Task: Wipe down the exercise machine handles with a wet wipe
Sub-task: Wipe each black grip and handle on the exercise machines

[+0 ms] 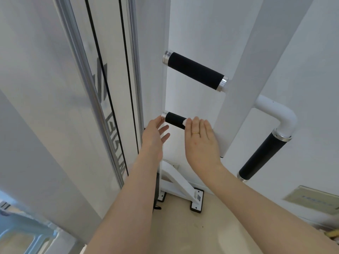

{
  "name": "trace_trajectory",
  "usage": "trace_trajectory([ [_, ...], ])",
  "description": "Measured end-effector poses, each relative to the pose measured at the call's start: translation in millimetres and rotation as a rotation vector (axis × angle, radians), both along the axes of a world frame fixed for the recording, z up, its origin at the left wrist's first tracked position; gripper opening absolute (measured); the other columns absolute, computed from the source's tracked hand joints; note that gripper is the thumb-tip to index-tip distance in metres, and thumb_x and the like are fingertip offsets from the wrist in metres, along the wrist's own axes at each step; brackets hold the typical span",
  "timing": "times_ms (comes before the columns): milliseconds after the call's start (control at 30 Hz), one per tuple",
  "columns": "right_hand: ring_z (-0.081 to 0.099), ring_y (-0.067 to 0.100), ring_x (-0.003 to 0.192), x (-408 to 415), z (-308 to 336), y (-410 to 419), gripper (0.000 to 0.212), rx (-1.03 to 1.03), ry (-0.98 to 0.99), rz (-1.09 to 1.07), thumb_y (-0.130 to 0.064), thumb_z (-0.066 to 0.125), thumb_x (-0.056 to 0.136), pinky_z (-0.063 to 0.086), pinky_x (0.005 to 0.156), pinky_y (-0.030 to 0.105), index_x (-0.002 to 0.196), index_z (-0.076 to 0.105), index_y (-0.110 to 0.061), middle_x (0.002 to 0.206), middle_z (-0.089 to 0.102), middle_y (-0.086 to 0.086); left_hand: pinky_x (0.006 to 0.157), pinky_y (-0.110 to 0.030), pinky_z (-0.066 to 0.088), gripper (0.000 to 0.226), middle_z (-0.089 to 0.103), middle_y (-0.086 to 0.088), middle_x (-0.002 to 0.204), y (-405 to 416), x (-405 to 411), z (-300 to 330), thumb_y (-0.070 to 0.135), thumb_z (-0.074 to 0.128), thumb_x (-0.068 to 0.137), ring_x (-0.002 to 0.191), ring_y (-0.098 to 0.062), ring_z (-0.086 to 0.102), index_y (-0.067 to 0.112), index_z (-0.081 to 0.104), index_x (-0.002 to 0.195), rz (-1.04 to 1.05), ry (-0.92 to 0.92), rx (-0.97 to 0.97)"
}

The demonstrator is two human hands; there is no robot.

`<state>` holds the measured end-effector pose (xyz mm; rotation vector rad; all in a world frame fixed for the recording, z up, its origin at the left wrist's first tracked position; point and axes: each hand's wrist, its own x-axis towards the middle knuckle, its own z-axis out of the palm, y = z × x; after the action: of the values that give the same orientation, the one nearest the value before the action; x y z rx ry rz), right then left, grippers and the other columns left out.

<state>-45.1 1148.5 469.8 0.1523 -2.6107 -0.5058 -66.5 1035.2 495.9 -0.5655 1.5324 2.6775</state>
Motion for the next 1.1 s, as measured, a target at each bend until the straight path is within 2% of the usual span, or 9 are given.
trace_trajectory([
  [100, 0.057, 0.036, 0.111, -13.1, 7.2, -15.2, 0.047, -0.148, 0.006, 0.044, -0.008, 0.040, 0.081, 0.039, 0.103, 0.043, 0.126, 0.051, 0.002, 0.121, 0.058, 0.022, 0.092, -0.032, 0.049, 0.024, 0.061, 0.002, 0.121, 3.4, 1.7, 0.7, 0.022, 0.044, 0.095, 0.109, -0.016, 0.058, 0.016, 0.063, 0.109, -0.037, 0.019, -0.082],
  [233, 0.032, 0.033, 0.134, -38.9, 19.2, -38.0, 0.055, -0.245, -0.119, 0.233, -0.009, 0.041, 0.092, 0.014, 0.115, 0.041, 0.143, 0.023, -0.003, 0.142, 0.036, 0.017, 0.089, -0.031, 0.051, 0.026, 0.063, 0.005, 0.119, 0.8, 0.2, -1.6, 0.023, 0.044, 0.097, 0.105, -0.012, 0.061, 0.018, 0.062, 0.114, -0.046, 0.040, -0.117],
  [467, 0.064, 0.035, 0.100, -35.5, 2.4, -0.8, 0.045, -0.314, 0.083, 0.321, -0.002, 0.034, 0.079, 0.048, 0.092, 0.045, 0.114, 0.062, 0.001, 0.110, 0.066, 0.019, 0.092, -0.030, 0.049, 0.018, 0.064, 0.010, 0.106, -2.6, -11.1, 1.0, 0.026, 0.049, 0.094, 0.094, -0.010, 0.058, 0.025, 0.062, 0.106, -0.038, -0.021, -0.338],
  [567, 0.052, 0.037, 0.120, -44.9, 12.4, -21.1, 0.048, -0.320, -0.027, 0.439, 0.003, 0.055, 0.081, 0.037, 0.104, 0.044, 0.128, 0.051, 0.003, 0.131, 0.053, 0.024, 0.093, -0.032, 0.049, 0.020, 0.065, 0.006, 0.110, -4.8, -11.0, 3.7, 0.027, 0.045, 0.095, 0.100, -0.013, 0.060, 0.025, 0.065, 0.100, -0.086, 0.008, -0.387],
  [633, 0.033, 0.033, 0.136, -49.2, 19.8, -23.7, 0.054, -0.255, -0.123, 0.477, 0.002, 0.049, 0.088, 0.020, 0.114, 0.039, 0.140, 0.035, 0.001, 0.147, 0.034, 0.020, 0.095, -0.035, 0.049, 0.024, 0.065, 0.002, 0.113, -7.4, -11.6, 3.9, 0.025, 0.042, 0.096, 0.103, -0.015, 0.060, 0.020, 0.064, 0.104, -0.080, 0.013, -0.379],
  [800, 0.061, 0.030, 0.110, -41.5, -4.5, 19.5, 0.042, 0.004, 0.114, 0.601, 0.002, 0.035, 0.081, 0.043, 0.099, 0.040, 0.107, 0.067, 0.002, 0.118, 0.064, 0.016, 0.094, -0.032, 0.048, 0.022, 0.066, 0.004, 0.110, -6.7, -14.8, -1.1, 0.026, 0.047, 0.095, 0.102, -0.015, 0.059, 0.018, 0.064, 0.107, -0.048, 0.003, -0.282],
  [900, 0.066, 0.031, 0.100, -29.4, -31.0, 41.3, 0.024, 0.012, 0.108, 0.696, 0.007, 0.055, 0.076, 0.049, 0.092, 0.040, 0.093, 0.071, 0.003, 0.104, 0.070, 0.017, 0.086, -0.025, 0.049, 0.007, 0.065, 0.007, 0.105, 0.5, -17.7, -0.9, 0.026, 0.055, 0.092, 0.094, -0.008, 0.059, 0.026, 0.062, 0.093, -0.030, -0.033, -0.271],
  [1000, 0.068, 0.032, 0.084, -13.4, -43.4, 35.1, 0.031, -0.427, -0.084, 0.658, 0.016, 0.062, 0.065, 0.052, 0.075, 0.030, 0.092, 0.069, 0.003, 0.095, 0.070, 0.017, 0.087, -0.025, 0.050, 0.017, 0.063, 0.010, 0.100, 2.4, -21.5, -5.0, 0.027, 0.053, 0.093, 0.092, -0.005, 0.059, 0.023, 0.063, 0.106, -0.017, -0.013, -0.369],
  [1100, 0.059, 0.019, 0.101, -13.0, -37.5, -0.5, 0.030, -1.514, -0.213, 0.198, 0.004, 0.044, 0.092, 0.040, 0.095, 0.019, 0.115, 0.061, -0.004, 0.112, 0.063, 0.007, 0.097, -0.030, 0.047, 0.028, 0.061, 0.010, 0.098, -1.3, -21.7, -9.3, 0.025, 0.048, 0.096, 0.100, -0.010, 0.058, 0.023, 0.060, 0.121, -0.040, 0.068, -0.496],
])
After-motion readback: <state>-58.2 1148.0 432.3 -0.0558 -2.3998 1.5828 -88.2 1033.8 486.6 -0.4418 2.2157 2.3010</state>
